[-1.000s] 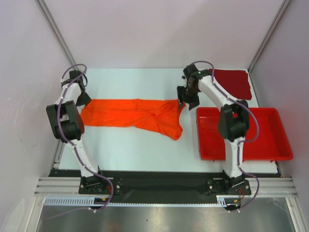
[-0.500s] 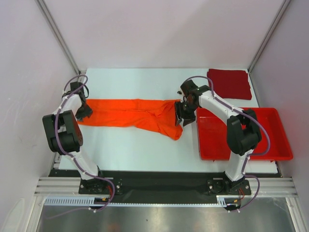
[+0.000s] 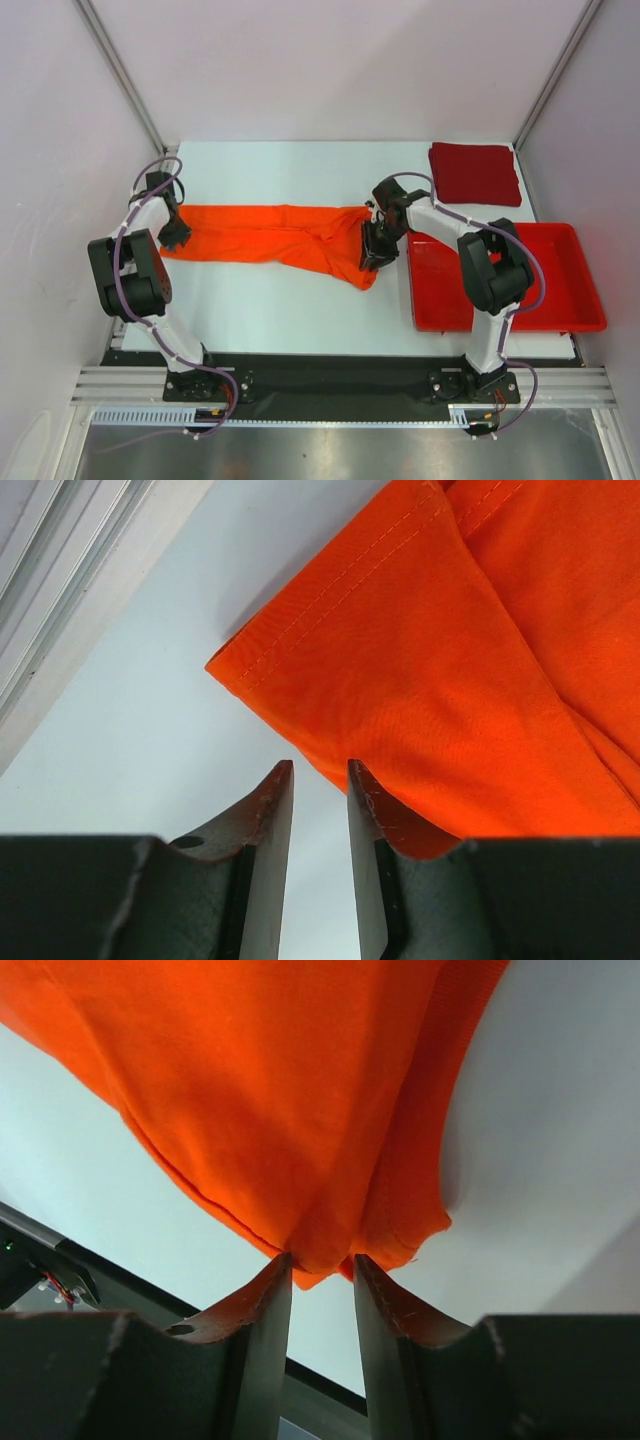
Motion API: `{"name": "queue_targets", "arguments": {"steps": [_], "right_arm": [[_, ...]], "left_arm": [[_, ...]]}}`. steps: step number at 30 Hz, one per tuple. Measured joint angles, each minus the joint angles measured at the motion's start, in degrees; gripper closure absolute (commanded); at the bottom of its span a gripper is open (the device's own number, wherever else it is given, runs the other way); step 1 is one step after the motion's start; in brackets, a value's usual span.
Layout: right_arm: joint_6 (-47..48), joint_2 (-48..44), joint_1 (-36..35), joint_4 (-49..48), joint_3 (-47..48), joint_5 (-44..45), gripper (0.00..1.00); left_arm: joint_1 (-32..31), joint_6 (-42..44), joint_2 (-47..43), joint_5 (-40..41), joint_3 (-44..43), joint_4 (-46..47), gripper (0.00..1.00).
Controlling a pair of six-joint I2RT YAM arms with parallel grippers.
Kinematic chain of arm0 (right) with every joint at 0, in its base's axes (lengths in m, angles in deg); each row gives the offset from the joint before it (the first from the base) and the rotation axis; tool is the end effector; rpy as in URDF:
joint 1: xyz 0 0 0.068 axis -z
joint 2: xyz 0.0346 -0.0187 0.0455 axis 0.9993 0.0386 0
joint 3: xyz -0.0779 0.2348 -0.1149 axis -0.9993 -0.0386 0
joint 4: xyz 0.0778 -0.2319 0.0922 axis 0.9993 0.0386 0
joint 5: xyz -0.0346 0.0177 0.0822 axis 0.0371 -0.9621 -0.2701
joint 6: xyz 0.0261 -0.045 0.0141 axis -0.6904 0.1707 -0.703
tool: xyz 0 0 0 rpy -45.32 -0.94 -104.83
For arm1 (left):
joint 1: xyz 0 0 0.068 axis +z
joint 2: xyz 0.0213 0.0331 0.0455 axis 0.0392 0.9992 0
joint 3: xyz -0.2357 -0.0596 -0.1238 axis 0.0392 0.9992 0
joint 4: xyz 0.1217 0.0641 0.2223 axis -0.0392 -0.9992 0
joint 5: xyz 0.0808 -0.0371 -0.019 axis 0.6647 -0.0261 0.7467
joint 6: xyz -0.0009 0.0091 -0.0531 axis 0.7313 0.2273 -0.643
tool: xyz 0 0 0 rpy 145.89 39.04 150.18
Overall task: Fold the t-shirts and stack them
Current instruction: Fold the tshirt
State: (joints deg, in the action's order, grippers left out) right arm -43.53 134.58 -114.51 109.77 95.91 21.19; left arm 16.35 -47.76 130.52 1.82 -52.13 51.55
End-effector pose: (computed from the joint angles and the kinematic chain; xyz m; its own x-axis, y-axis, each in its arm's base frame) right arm 0.3292 0.1806 0.1858 -0.9808 -0.1407 -0.1353 -0.1861 0.8832 0.4306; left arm 0.3454 0.0973 0.1987 -0.6652 -0.5991 -0.4456 -0.6960 0.7136 0.0796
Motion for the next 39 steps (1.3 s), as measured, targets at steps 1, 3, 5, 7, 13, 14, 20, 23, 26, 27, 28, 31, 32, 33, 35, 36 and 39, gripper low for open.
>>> {"name": "queue_targets", "arguments": {"steps": [1,3,5,7,13,14,20,23,26,27,28,31,32,33,35,36,39], "right_arm": [[-0.02,0.24,0.15,-0.33,-0.33,-0.15,0.65],[0.02,0.72,0.33,-0.85,-0.70,-0.59,0.66],[0.00,1.20,0.46,-1.31,-0.87,-1.07,0.69],[0.00,1.38,0.61,-1.90,-1.16,-1.49,0.73],[0.26,1.38,1.03,-2.51,-1.22,-2.47,1.00],[0.24,1.38,1.14,-2.51,-1.18,-2.56,1.00],[0.92,1.38,2.36,-0.46,2.67,0.52,1.00],[1.73,1.38,2.71,0.11,5.64,2.23,1.00],[2.40,1.46,3.21,0.50,7.67,3.50,1.00],[2.62,1.73,3.32,0.76,8.31,3.69,1.00],[2.91,2.16,3.52,0.79,8.90,3.80,1.00],[3.52,4.50,4.24,0.76,10.08,4.26,1.00],[3.76,5.46,4.59,0.74,10.21,4.52,1.00],[4.02,6.19,4.85,0.74,10.25,4.59,1.00],[4.55,7.98,5.49,0.79,10.45,4.83,1.00],[4.72,8.74,5.66,0.79,10.64,4.90,1.00],[5.27,10.60,5.95,1.03,12.28,5.03,0.95]], "left_arm": [[0.00,0.02,0.00,0.11,0.07,0.00,0.67],[0.00,0.02,0.02,0.28,0.13,-0.02,0.68],[0.00,0.02,0.04,0.66,0.13,0.00,0.68],[0.04,0.02,0.13,0.96,0.13,0.00,0.68],[0.07,0.04,0.55,1.53,0.13,0.00,0.68],[0.07,0.04,0.59,1.66,0.13,0.00,0.68],[0.07,0.02,0.66,2.47,0.13,0.02,0.69],[0.07,0.02,0.85,2.58,0.13,0.02,0.69],[0.07,0.00,1.18,2.62,0.13,0.00,0.69],[0.07,0.00,1.29,2.62,0.13,0.02,0.69],[0.07,0.00,1.38,2.62,0.13,0.00,0.69],[0.07,0.00,1.46,2.62,0.11,0.00,0.69],[0.07,0.00,1.49,2.62,0.11,0.00,0.69],[0.07,0.00,1.49,2.62,0.11,-0.02,0.69],[0.07,0.00,1.53,2.62,0.11,-0.02,0.69],[0.07,0.02,1.55,2.62,0.11,-0.02,0.69],[0.11,0.04,1.75,2.67,0.11,-0.02,0.69]]}}
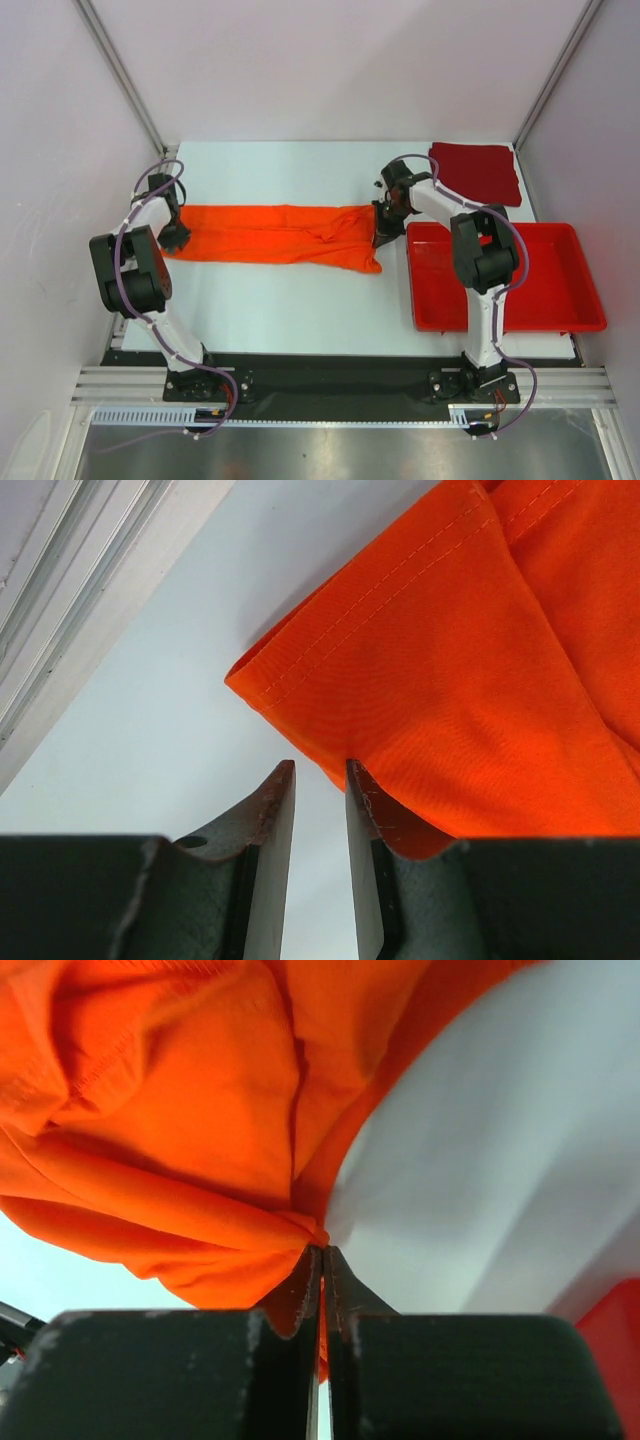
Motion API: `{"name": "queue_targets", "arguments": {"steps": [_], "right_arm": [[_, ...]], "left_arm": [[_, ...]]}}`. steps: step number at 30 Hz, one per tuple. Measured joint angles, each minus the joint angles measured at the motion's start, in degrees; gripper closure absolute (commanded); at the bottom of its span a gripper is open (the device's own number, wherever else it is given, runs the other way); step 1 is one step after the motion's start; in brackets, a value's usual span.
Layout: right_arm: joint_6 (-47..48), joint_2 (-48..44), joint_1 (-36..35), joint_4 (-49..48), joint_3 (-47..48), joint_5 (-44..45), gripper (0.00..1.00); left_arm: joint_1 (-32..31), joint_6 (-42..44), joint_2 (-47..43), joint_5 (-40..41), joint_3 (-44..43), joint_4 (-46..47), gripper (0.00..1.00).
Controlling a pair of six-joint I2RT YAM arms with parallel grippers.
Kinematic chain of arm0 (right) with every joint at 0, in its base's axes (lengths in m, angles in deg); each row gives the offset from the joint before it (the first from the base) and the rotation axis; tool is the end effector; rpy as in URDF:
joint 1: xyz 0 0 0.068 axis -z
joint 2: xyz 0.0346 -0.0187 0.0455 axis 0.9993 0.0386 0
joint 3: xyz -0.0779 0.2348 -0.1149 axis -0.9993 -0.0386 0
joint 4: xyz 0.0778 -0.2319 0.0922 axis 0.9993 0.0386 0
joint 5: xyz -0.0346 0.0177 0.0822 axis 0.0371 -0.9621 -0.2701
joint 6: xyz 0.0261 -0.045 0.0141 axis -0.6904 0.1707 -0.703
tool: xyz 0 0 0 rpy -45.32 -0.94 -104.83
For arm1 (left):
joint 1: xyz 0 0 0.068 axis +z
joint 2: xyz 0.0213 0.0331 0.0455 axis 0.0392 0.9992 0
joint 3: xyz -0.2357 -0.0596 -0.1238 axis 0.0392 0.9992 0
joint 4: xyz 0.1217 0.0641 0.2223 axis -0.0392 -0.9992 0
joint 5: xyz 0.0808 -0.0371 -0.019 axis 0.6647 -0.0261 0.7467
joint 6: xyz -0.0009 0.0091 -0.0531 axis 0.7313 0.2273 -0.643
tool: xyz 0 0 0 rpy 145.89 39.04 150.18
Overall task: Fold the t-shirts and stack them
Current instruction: Fold the tshirt
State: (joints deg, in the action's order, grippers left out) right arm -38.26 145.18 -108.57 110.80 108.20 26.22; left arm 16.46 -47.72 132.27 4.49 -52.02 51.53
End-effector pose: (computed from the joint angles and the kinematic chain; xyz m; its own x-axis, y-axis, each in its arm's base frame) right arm 0.3921 0.1599 0.1724 -0.9724 -0.1110 -0.2053 -0.1774 0.9231 0.3411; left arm 0.3466 0.0999 0.1882 -0.6736 -0.5957 -0.4376 -0.7039 0.6976 0.1338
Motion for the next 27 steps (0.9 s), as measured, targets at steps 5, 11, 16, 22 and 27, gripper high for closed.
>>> {"name": "queue_targets", "arguments": {"steps": [5,11,16,22,27], "right_arm": [[0.72,0.94,0.02,1.51,4.31,0.72,0.58],[0.94,-3.08,-0.15,4.48,2.69,1.90,0.47],[1.38,-12.90,-1.46,5.09,-6.34,1.18,0.57],[-1.09,-17.05,-5.05,2.86,-13.25,-1.46,0.79],[-8.66,-17.22,-3.48,-0.39,-18.18,-1.44,0.61]], "left_arm": [[0.00,0.02,0.50,0.02,0.00,0.00,0.69],[0.04,0.07,0.61,0.02,0.00,0.00,0.68],[0.04,0.50,0.98,0.00,-0.20,0.02,0.69],[0.04,0.79,2.14,0.00,-1.22,0.04,0.69],[0.04,1.16,2.43,0.00,-1.53,0.07,0.68]]}}
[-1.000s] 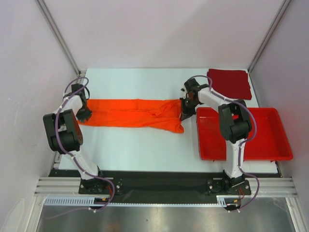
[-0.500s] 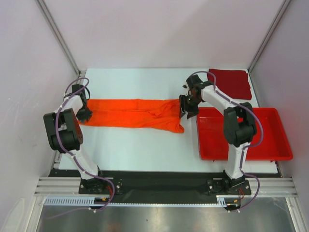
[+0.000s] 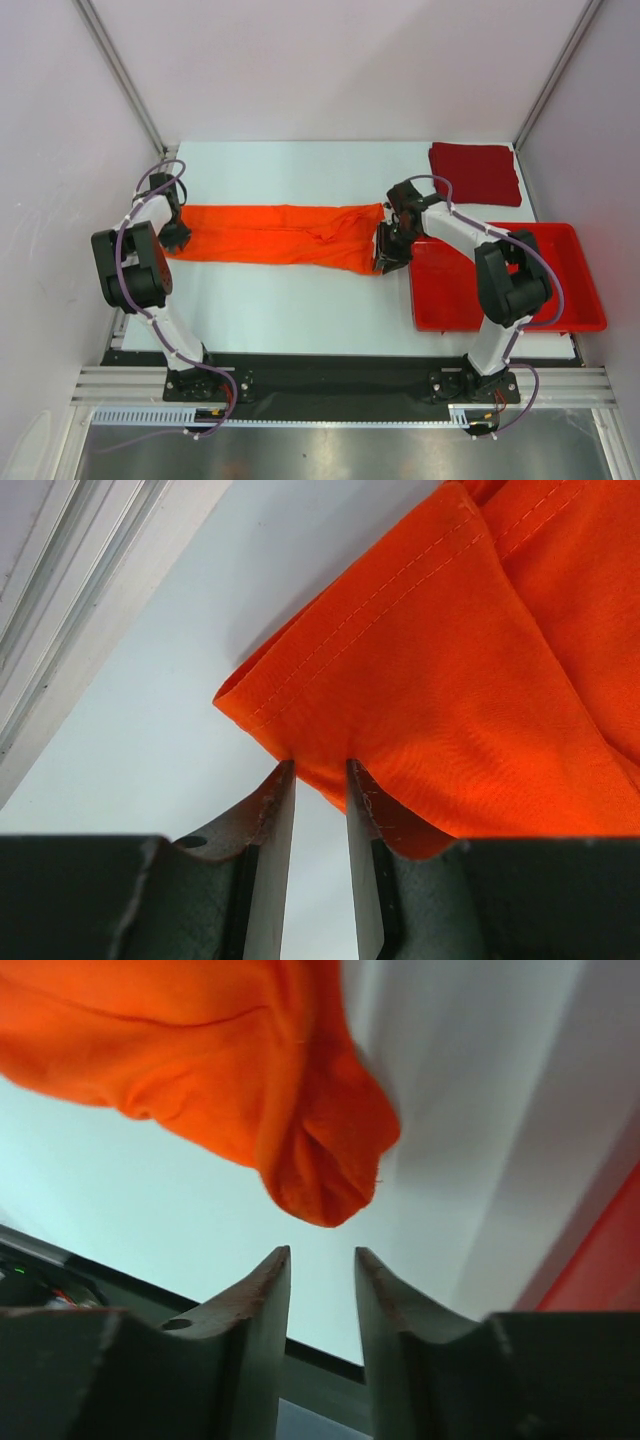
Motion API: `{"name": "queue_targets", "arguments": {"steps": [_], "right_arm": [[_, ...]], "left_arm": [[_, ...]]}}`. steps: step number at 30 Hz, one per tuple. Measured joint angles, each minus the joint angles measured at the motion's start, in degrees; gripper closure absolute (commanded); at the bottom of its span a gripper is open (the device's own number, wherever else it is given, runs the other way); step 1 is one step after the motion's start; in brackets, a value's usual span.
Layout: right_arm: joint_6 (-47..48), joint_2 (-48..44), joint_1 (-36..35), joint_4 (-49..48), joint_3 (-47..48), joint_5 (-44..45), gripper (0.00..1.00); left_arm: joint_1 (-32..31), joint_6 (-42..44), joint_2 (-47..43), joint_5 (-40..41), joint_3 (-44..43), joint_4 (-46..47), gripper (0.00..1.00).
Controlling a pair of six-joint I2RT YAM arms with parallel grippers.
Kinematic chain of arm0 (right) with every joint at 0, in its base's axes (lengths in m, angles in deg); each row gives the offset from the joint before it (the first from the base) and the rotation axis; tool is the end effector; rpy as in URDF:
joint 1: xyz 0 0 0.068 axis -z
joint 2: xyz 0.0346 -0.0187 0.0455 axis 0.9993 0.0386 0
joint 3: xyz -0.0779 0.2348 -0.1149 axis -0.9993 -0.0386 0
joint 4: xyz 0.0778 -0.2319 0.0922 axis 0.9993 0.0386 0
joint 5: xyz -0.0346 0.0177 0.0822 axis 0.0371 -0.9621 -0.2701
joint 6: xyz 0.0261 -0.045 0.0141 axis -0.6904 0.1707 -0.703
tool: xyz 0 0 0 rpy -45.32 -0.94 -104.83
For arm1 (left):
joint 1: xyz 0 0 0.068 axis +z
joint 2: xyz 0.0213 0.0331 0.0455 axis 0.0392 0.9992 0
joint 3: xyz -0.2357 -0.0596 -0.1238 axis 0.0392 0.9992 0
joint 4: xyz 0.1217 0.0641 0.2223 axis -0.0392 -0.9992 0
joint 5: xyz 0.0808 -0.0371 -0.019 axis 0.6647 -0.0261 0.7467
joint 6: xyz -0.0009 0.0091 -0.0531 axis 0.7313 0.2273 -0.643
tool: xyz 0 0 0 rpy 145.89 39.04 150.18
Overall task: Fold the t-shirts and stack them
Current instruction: Fold the tshirt
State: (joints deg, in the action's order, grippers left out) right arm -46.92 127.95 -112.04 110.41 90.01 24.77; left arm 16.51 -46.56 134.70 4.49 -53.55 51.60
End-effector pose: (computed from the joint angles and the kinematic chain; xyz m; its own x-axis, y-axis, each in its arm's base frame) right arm 0.3119 0.1528 0.1963 -0.9905 -0.0350 -0.1333 -0.0845 0.9184 0.3865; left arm 0.3543 0.1022 0.1810 -0.6932 -0.5835 -0.4230 -0.6886 0.7094 0.1498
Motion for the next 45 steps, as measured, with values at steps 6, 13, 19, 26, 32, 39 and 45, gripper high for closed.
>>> {"name": "queue_targets", "arguments": {"steps": [6,13,19,26,32,39,45], "right_arm": [[-7.37,-0.94,1.11,-2.19,-1.95,0.11,0.55],[-14.27,-1.46,1.90,-4.55,-3.08,0.94,0.47],[-16.37,-1.46,3.04,-4.83,-3.34,1.88,0.43],[-17.46,-1.66,3.37,-5.84,-4.17,1.22,0.44],[-18.36,-1.25,3.37,-6.49,-4.17,0.79,0.44],[-17.20,-0.87,2.21,-6.71,-4.17,1.53,0.44],[-12.13,-1.16,0.26,-8.70,-6.03,3.30,0.42]], "left_arm": [[0.26,0.42,1.07,-0.02,-0.85,0.13,0.69],[0.52,0.35,1.88,-0.04,-1.05,0.28,0.77],[0.59,0.33,1.88,-0.04,-1.05,0.63,0.82],[1.42,0.35,3.06,-0.02,-1.05,0.90,0.82],[2.32,0.33,3.87,-0.11,-1.05,1.20,0.82],[2.71,0.28,3.87,-0.35,-1.05,1.29,0.82],[2.80,0.28,3.87,-0.63,-1.05,1.33,0.83]]}}
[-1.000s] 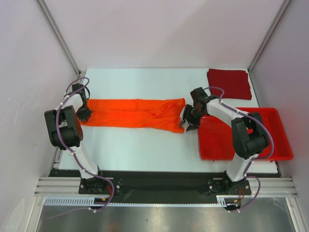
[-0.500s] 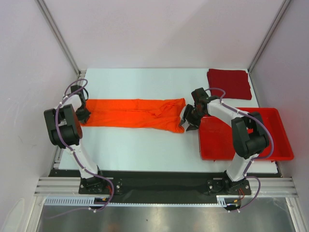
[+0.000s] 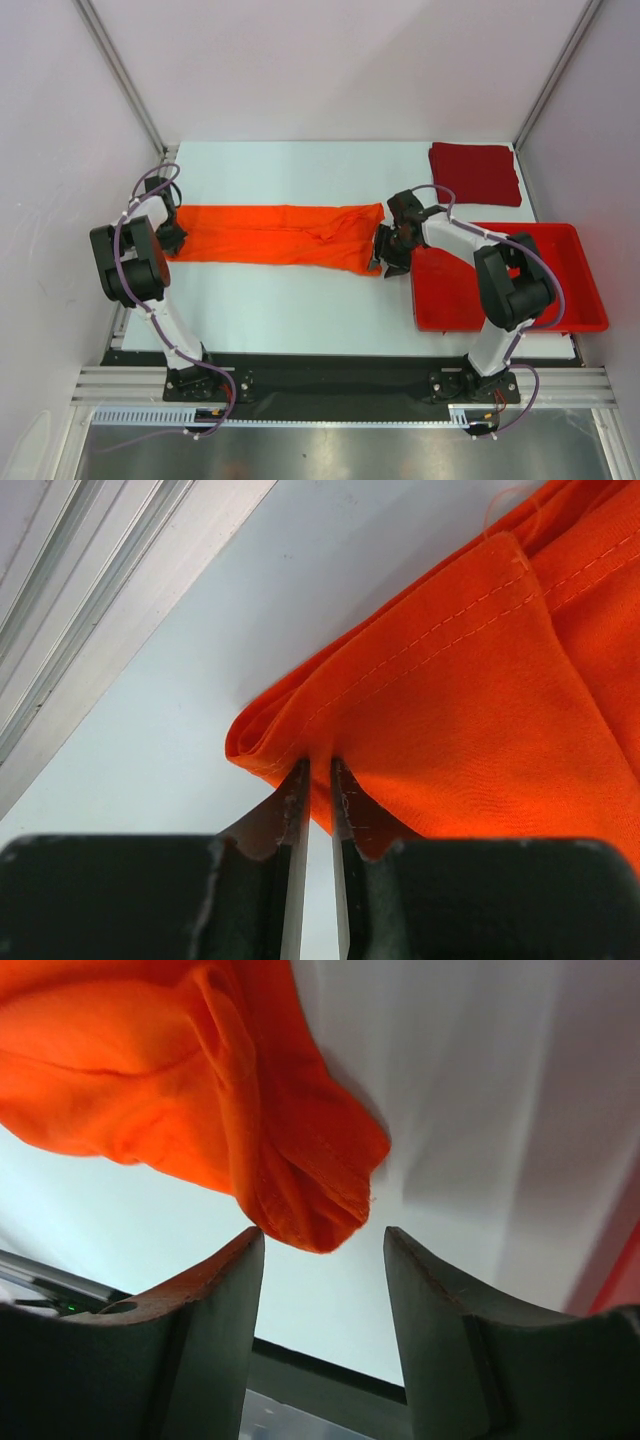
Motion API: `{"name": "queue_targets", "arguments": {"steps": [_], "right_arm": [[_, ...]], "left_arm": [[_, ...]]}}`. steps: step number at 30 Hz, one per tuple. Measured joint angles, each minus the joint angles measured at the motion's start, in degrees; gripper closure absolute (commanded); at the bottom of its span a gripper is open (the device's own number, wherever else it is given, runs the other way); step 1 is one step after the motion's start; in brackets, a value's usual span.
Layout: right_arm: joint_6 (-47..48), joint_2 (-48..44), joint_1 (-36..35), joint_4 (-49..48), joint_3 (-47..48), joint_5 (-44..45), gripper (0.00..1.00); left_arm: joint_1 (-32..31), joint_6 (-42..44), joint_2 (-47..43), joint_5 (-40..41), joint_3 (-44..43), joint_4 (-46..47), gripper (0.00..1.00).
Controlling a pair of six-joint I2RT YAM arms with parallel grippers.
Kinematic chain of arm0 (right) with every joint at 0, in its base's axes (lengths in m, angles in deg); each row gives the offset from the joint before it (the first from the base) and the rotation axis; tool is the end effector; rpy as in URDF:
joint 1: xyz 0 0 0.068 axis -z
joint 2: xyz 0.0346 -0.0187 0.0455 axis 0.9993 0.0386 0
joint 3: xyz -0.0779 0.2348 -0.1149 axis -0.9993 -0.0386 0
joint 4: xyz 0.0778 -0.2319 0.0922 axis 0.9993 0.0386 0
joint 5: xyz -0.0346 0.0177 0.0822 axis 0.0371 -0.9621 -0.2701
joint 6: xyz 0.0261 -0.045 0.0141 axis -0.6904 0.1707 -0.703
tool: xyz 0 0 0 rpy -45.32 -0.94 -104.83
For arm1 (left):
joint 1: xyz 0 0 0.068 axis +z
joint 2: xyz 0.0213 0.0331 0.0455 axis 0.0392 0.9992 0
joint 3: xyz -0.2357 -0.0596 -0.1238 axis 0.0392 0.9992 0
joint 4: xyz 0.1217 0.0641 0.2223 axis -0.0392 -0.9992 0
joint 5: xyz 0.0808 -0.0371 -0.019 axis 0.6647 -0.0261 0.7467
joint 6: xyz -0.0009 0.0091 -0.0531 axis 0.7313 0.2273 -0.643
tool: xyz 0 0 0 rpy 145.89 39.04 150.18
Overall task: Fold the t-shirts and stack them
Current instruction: Fold the tshirt
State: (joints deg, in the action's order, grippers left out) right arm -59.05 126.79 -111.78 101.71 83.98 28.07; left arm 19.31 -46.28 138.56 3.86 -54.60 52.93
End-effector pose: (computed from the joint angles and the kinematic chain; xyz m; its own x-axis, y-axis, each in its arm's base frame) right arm 0.3087 0.1475 0.1788 -0.9747 0.1785 -0.1348 0.1123 0.9117 0.3952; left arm 0.3584 0.1219 0.1627 -0.6783 -0.6183 -0.3969 -0.7136 0.6831 0.1554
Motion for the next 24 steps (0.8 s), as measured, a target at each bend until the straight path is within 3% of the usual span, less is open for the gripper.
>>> {"name": "queue_targets", "arguments": {"steps": [8,11,17,20,24], "right_arm": [[4.48,-1.11,-0.52,-3.10,-2.19,0.68,0.48],[6.08,-0.44,-0.81,-4.15,-1.86,0.74,0.54],[8.35,2.75,-1.05,-3.82,-0.02,0.59,0.75],[8.81,2.71,-1.36,-3.06,0.15,0.59,0.99],[9.35,2.45,-1.75,-0.17,0.44,2.14,1.00]], "left_arm": [[0.02,0.02,0.00,-0.02,0.00,0.00,0.82],[0.02,0.02,0.00,-0.02,0.00,0.00,0.83],[0.02,0.04,0.00,-0.02,0.00,0.00,0.83],[0.02,0.07,0.00,-0.02,0.00,0.00,0.83],[0.02,0.11,0.02,0.07,-0.02,0.02,0.84]]}}
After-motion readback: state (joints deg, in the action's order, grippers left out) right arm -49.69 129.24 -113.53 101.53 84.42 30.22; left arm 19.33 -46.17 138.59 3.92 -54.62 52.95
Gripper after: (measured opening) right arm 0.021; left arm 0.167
